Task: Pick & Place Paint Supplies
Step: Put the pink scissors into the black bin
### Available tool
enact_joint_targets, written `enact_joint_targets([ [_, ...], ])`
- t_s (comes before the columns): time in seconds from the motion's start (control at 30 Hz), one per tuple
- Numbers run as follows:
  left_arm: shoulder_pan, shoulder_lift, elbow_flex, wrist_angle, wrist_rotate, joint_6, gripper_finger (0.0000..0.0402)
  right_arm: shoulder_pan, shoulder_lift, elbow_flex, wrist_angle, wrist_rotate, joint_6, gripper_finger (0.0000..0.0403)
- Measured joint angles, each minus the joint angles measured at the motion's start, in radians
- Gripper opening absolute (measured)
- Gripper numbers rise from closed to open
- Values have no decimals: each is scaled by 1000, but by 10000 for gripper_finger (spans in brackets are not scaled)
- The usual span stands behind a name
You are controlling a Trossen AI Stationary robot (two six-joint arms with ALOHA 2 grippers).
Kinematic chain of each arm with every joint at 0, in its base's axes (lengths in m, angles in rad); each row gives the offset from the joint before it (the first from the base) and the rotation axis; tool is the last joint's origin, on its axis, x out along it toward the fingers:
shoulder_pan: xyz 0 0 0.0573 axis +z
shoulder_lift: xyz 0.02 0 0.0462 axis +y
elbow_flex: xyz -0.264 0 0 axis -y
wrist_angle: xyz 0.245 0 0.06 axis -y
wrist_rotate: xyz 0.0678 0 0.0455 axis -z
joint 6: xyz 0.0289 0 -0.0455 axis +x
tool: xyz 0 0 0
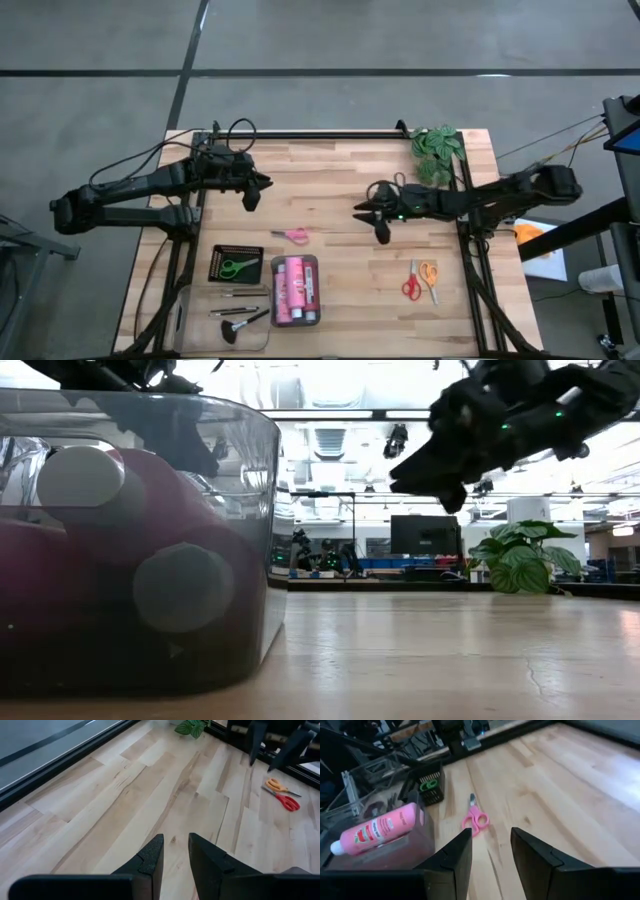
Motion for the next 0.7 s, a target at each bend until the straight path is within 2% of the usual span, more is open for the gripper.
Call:
enact_joint_targets([
  [0.23, 0, 0, 0, -3, 0, 0, 93, 0, -116, -59, -3, 0, -40, 133],
  [0.7, 0, 0, 0, -7, 0, 0, 93, 0, -106, -59, -11, -1, -36, 133],
])
